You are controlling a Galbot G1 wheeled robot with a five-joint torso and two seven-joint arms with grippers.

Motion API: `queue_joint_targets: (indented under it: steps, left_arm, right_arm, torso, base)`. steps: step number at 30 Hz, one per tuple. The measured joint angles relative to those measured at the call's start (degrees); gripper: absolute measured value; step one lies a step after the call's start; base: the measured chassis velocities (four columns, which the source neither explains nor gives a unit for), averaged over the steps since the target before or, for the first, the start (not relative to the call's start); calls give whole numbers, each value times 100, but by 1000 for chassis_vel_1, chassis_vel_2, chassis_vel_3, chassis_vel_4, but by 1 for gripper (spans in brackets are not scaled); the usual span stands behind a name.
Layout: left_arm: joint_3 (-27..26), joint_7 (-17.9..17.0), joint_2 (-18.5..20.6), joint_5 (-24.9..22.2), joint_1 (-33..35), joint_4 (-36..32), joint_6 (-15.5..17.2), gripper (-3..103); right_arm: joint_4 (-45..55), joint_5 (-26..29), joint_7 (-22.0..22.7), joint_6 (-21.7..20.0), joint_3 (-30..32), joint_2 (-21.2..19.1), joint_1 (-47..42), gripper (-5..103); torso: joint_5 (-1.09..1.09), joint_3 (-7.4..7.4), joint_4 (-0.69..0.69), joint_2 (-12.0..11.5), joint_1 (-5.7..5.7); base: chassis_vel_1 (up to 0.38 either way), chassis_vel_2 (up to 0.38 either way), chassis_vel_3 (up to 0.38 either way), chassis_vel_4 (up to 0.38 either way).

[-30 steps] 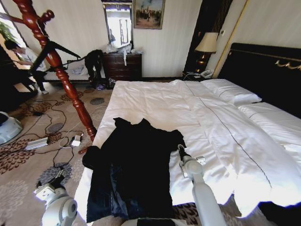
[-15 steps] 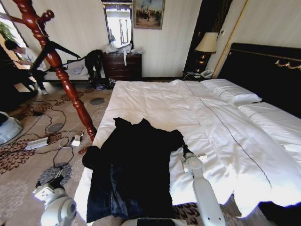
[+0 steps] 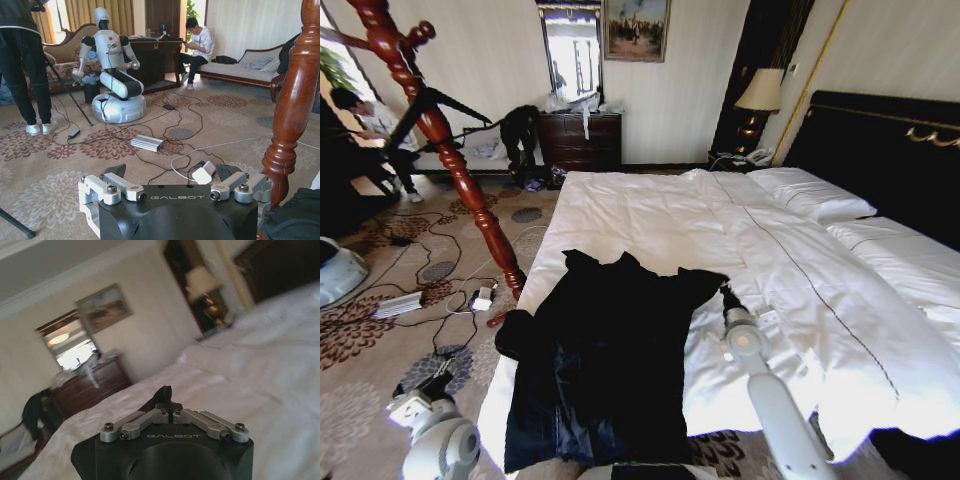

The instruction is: Pick up the clothes from the bed and hang them on the clothes hanger.

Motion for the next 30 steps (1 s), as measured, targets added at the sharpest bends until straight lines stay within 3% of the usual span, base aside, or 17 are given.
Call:
queue_joint_targets:
  steps: [2,3,5,6,8,12,14,15,17,18,19,23,24,27,28,30]
  left_arm:
    - [7,11,-13,0,-11,39,-10,100]
    - [7,11,-13,0,-11,39,-10,100]
    - [28,25,-43,8,-31,79,-16,100]
    - [46,30,-62,19,-41,94,-24,100]
    - [57,35,-73,26,-45,99,-26,100]
    - [71,43,-70,42,-47,118,-29,100]
    - [63,43,-54,42,-45,120,-29,100]
    - [45,43,-26,38,-38,122,-29,100]
    - [32,43,3,32,-31,124,-29,100]
    - [32,43,3,32,-31,124,-29,100]
    - [31,44,7,30,-31,126,-29,100]
    - [58,45,-36,34,-70,173,-28,100]
    - [58,45,-36,34,-70,173,-28,100]
    - [108,47,-82,66,-94,186,-28,100]
    - [108,47,-82,66,-94,186,-28,100]
    - [126,50,-98,85,-110,187,-28,100]
  right_arm:
    - [79,-606,-309,84,-256,-506,-34,0]
    - [79,-606,-309,84,-256,-506,-34,0]
    - [82,-1187,-410,108,-540,-779,-17,0]
    - [33,-1510,-417,116,-758,-841,9,5]
    - [2,-1656,-418,119,-857,-840,14,5]
    - [-286,-3037,-690,298,-1304,-452,-87,27]
    - [-331,-3203,-717,335,-1342,-381,-118,27]
    - [-441,-3385,-687,360,-1375,-215,-175,37]
    - [-607,-3317,-263,241,-1301,55,-195,43]
    - [-607,-3317,-263,241,-1301,55,-195,43]
    - [-690,-3147,70,224,-1206,243,-184,49]
    - [-621,-2305,926,555,-588,1124,-260,65]
    - [-621,-2305,926,555,-588,1124,-260,65]
    - [-363,-1373,1317,493,-209,1455,-578,81]
    - [-363,-1373,1317,493,-209,1455,-578,81]
    - [-210,-589,1503,379,-58,1601,-733,91]
  torso:
    - [1,0,1,0,0]
    - [1,0,1,0,0]
    - [0,0,4,0,0]
    - [0,0,4,0,0]
    - [0,0,4,0,0]
    - [1,0,4,0,0]
    - [0,0,4,0,0]
    - [2,0,3,0,0]
    - [0,0,3,0,0]
    - [0,0,3,0,0]
    - [0,0,3,0,0]
    - [0,0,5,0,1]
    - [0,0,5,0,1]
    - [-1,0,1,0,0]
    - [-1,0,1,0,0]
    - [1,0,1,0,0]
  base:
    - [0,0,0,0]
    - [0,0,0,0]
    - [0,0,0,0]
    - [0,0,0,0]
    - [0,0,0,0]
    - [0,0,0,0]
    - [0,0,0,0]
    - [0,0,0,0]
    - [0,0,0,0]
    - [0,0,0,0]
    - [0,0,0,0]
    - [0,0,0,0]
    - [0,0,0,0]
    - [0,0,0,0]
    - [0,0,0,0]
    - [0,0,0,0]
